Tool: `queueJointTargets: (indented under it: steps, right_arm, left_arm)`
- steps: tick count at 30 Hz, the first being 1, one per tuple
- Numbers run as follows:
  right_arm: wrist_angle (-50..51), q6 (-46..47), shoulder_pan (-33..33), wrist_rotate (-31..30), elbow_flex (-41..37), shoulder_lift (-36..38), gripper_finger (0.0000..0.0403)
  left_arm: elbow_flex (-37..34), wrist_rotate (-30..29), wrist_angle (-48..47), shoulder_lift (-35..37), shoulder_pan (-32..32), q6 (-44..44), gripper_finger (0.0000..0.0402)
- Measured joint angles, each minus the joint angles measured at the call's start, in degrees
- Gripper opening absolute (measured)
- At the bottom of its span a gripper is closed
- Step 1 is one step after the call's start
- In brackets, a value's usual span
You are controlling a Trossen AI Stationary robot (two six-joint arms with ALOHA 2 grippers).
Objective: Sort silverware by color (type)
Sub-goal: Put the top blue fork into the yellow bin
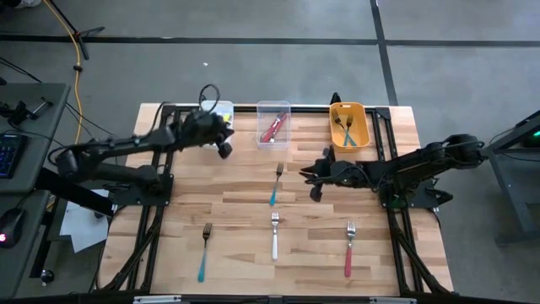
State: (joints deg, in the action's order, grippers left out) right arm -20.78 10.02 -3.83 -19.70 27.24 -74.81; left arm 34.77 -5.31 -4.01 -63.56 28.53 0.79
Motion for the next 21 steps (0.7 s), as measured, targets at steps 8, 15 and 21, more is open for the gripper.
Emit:
queueJointTargets:
  steps: [8,15,21]
  right_arm:
    - [5.9,-2.7,1.2,3.3,7.3,-8.7,0.0105]
    - [24.6,-25.5,2.7,7.3,23.1,-17.1,0.0144]
    - [37.8,-39.8,4.6,11.3,36.8,-27.0,0.0144]
  left_arm:
    - [-14.8,0.1,28.5,7.3,-8.7,3.0,0.0004]
    - [-16.4,-0.1,30.2,9.5,-9.6,1.6,0.0003]
    - [-16.4,-0.1,29.5,9.5,-9.6,0.6,0.0003]
